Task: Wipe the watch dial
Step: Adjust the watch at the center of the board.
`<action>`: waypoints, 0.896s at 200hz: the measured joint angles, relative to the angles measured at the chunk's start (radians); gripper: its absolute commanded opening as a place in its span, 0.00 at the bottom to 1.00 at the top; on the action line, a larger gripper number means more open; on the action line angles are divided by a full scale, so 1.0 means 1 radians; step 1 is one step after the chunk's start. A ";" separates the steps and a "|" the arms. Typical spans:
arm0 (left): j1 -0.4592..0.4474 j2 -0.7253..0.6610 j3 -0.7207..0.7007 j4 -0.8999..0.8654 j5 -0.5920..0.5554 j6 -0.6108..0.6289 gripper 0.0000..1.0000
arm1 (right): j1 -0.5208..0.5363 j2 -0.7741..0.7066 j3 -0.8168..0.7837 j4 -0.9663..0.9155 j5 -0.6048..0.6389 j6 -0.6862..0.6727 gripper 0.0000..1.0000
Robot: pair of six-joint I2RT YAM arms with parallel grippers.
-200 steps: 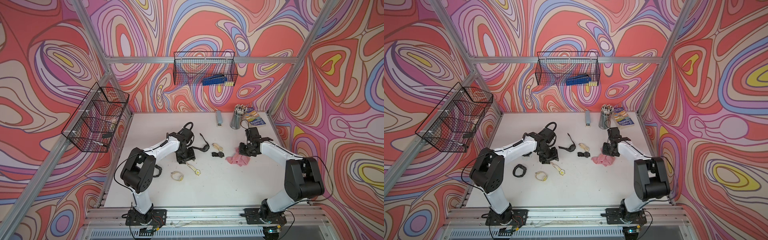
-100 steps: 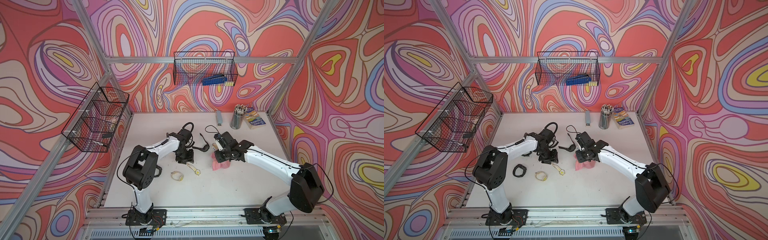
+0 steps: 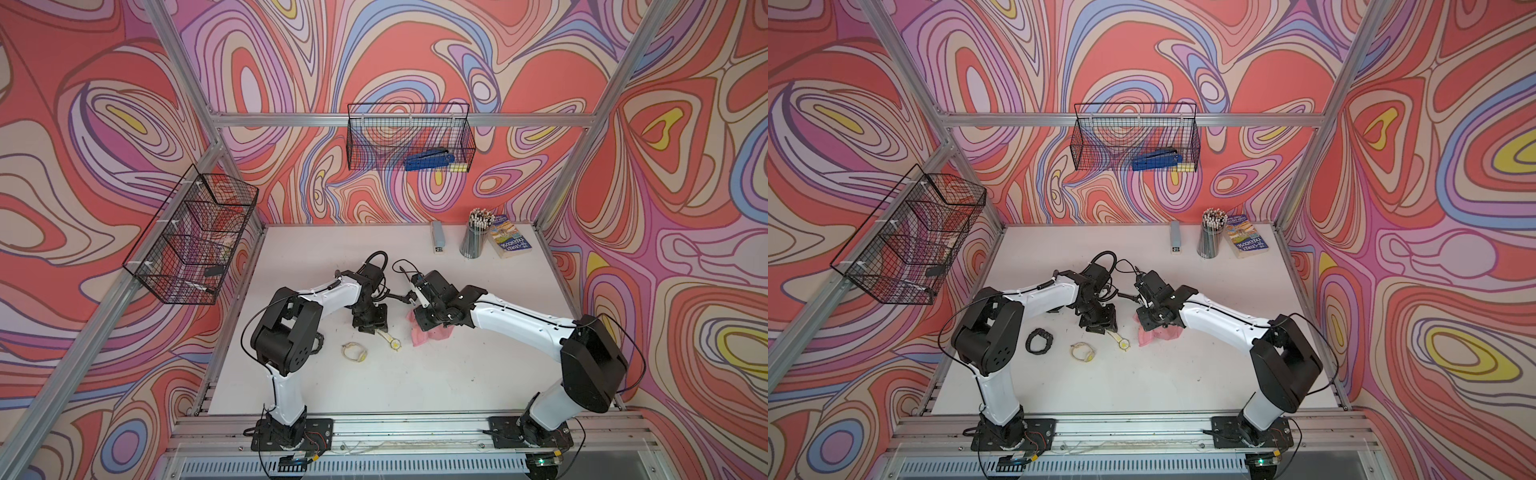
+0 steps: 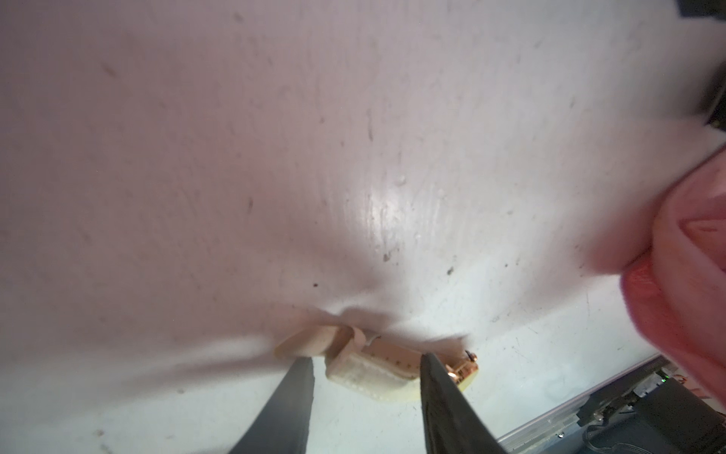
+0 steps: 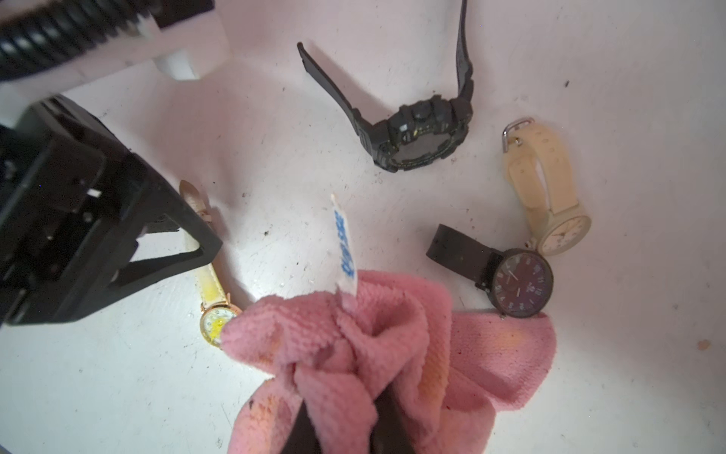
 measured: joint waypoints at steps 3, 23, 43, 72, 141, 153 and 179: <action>0.000 0.000 0.000 0.002 0.000 0.001 0.47 | 0.000 -0.003 -0.003 0.000 0.002 0.000 0.00; 0.000 0.000 0.003 -0.002 -0.008 0.019 0.47 | 0.000 -0.013 -0.018 0.003 0.007 0.000 0.00; 0.000 0.000 0.023 -0.015 -0.016 0.042 0.47 | 0.000 -0.014 -0.027 0.005 0.011 0.000 0.00; 0.000 0.000 0.066 -0.032 -0.026 0.070 0.47 | 0.000 -0.015 -0.035 0.006 0.014 -0.001 0.00; 0.000 0.057 0.097 -0.047 -0.016 0.114 0.39 | 0.000 -0.019 -0.042 0.013 0.027 -0.007 0.00; 0.000 0.063 0.095 -0.044 -0.010 0.118 0.39 | 0.000 -0.022 -0.042 0.014 0.032 -0.009 0.00; 0.002 0.058 0.077 -0.032 0.001 0.116 0.33 | 0.000 -0.036 -0.047 0.014 0.044 -0.013 0.00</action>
